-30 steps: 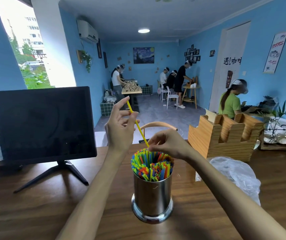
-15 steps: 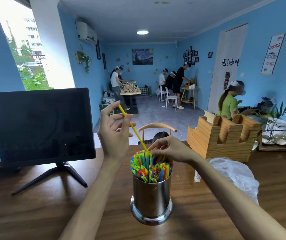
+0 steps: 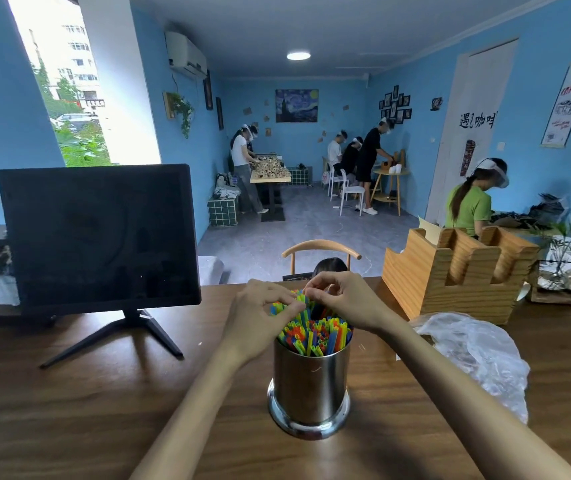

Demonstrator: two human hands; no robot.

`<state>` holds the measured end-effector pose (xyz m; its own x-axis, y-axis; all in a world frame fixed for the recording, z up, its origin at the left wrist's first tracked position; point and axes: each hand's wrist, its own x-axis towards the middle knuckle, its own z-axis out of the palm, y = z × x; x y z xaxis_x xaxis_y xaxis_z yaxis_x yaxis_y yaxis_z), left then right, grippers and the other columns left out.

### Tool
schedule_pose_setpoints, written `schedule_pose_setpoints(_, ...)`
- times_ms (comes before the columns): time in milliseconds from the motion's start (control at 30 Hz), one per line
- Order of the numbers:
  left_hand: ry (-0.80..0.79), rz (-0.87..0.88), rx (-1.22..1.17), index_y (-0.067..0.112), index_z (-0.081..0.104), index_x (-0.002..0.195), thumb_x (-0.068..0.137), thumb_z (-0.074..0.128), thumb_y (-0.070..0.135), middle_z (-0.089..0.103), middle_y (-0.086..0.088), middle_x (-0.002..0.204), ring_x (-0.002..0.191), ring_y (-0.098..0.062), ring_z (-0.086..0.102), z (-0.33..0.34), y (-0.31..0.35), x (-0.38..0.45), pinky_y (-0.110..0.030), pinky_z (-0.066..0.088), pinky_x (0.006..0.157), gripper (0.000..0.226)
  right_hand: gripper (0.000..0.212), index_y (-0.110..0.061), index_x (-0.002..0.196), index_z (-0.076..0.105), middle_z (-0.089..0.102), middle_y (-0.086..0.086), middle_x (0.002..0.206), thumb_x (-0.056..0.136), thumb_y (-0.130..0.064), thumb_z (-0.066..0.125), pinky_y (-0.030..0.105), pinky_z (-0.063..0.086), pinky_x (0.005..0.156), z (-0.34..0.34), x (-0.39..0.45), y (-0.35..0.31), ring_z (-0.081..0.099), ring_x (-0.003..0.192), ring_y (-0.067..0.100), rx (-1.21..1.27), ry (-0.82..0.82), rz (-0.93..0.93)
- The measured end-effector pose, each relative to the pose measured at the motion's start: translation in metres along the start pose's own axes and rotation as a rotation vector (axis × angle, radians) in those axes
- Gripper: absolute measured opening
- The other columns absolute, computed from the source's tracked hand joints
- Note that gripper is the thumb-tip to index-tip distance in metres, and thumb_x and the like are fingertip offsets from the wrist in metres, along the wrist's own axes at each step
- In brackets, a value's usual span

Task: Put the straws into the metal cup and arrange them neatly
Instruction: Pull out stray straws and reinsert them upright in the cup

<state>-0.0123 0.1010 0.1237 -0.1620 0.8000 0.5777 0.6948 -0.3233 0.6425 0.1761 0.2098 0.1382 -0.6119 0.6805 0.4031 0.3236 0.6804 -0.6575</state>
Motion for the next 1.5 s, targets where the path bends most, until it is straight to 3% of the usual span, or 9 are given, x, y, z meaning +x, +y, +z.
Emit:
schedule_pose_setpoints(133, -0.025, 0.009, -0.147, 0.034, 0.08, 0.086, 0.08, 0.079, 0.046, 0.071, 0.013, 0.092, 0.093, -0.015, 0.064, -0.021, 0.007, -0.008, -0.039, 0.053, 0.08, 0.013, 0.015, -0.021, 0.101, 0.075, 0.072, -0.009, 0.089, 0.098, -0.032, 0.066, 0.025, 0.054, 0.069, 0.001, -0.001, 0.001, 0.065, 0.077, 0.008, -0.012, 0.002, -0.004)
schedule_pose_setpoints(300, -0.326, 0.041, -0.003, 0.037, 0.075, 0.089, 0.062, 0.088, 0.055, 0.065, 0.017, 0.096, 0.098, -0.011, 0.058, -0.032, 0.017, -0.023, -0.034, 0.05, 0.084, 0.034, 0.016, -0.021, 0.102, 0.076, 0.072, -0.01, 0.09, 0.098, -0.032, 0.065, 0.021, 0.052, 0.069, 0.001, -0.001, -0.001, 0.065, 0.077, 0.004, -0.026, 0.008, 0.015)
schedule_pose_setpoints(533, -0.22, 0.041, 0.006, 0.035, 0.076, 0.087, 0.066, 0.093, 0.04, 0.063, 0.017, 0.094, 0.099, -0.012, 0.057, -0.025, 0.015, -0.03, -0.047, 0.05, 0.085, 0.028, 0.014, -0.022, 0.099, 0.076, 0.073, -0.008, 0.084, 0.097, -0.031, 0.066, 0.027, 0.052, 0.066, 0.003, -0.006, -0.005, 0.062, 0.069, 0.005, -0.027, 0.048, 0.025)
schedule_pose_setpoints(667, -0.135, 0.055, -0.009, 0.034, 0.079, 0.085, 0.067, 0.091, 0.04, 0.064, 0.017, 0.093, 0.096, -0.012, 0.059, -0.022, 0.014, -0.036, -0.046, 0.051, 0.083, 0.023, 0.019, -0.021, 0.104, 0.075, 0.073, -0.008, 0.092, 0.1, -0.034, 0.062, 0.031, 0.056, 0.073, 0.002, -0.017, -0.011, 0.066, 0.083, 0.009, 0.007, 0.126, 0.057)
schedule_pose_setpoints(900, -0.017, 0.056, 0.067, 0.039, 0.075, 0.091, 0.068, 0.089, 0.047, 0.061, 0.02, 0.098, 0.104, -0.01, 0.056, -0.012, 0.023, -0.055, -0.026, 0.046, 0.09, 0.028, 0.02, -0.024, 0.106, 0.073, 0.067, -0.014, 0.108, 0.101, -0.037, 0.059, 0.036, 0.049, 0.097, 0.02, -0.059, -0.035, 0.06, 0.112, 0.008, 0.118, 0.303, -0.033)
schedule_pose_setpoints(1100, 0.04, 0.004, 0.023, 0.036, 0.074, 0.086, 0.074, 0.085, 0.034, 0.062, 0.019, 0.095, 0.104, -0.01, 0.058, -0.009, 0.025, -0.059, -0.033, 0.049, 0.09, 0.016, 0.017, -0.028, 0.102, 0.075, 0.065, -0.018, 0.119, 0.095, -0.039, 0.064, 0.043, 0.041, 0.105, 0.041, -0.082, -0.044, 0.052, 0.124, 0.009, 0.037, 0.375, -0.104)
schedule_pose_setpoints(1233, 0.035, -0.002, 0.028, 0.038, 0.072, 0.09, 0.075, 0.079, 0.034, 0.061, 0.02, 0.097, 0.104, -0.009, 0.058, -0.01, 0.027, -0.06, -0.033, 0.05, 0.09, 0.017, 0.02, -0.029, 0.102, 0.074, 0.064, -0.02, 0.12, 0.095, -0.039, 0.058, 0.051, 0.039, 0.105, 0.05, -0.087, -0.045, 0.052, 0.126, 0.009, 0.071, 0.338, -0.108)
schedule_pose_setpoints(1367, 0.028, 0.0, 0.071, 0.038, 0.076, 0.092, 0.076, 0.086, 0.033, 0.06, 0.018, 0.098, 0.106, -0.009, 0.055, -0.003, 0.031, -0.059, -0.018, 0.043, 0.091, 0.02, 0.023, -0.028, 0.107, 0.065, 0.064, -0.019, 0.119, 0.092, -0.031, 0.048, 0.051, 0.041, 0.104, 0.049, -0.09, -0.042, 0.053, 0.119, 0.004, 0.123, 0.35, -0.046)
schedule_pose_setpoints(1500, 0.08, -0.031, 0.007, 0.036, 0.078, 0.089, 0.076, 0.088, 0.032, 0.063, 0.016, 0.097, 0.106, -0.009, 0.056, 0.001, 0.029, -0.061, -0.019, 0.042, 0.092, 0.017, 0.021, -0.03, 0.099, 0.065, 0.065, -0.019, 0.114, 0.093, -0.03, 0.044, 0.049, 0.042, 0.103, 0.047, -0.09, -0.043, 0.056, 0.118, 0.004, 0.08, 0.342, -0.051)
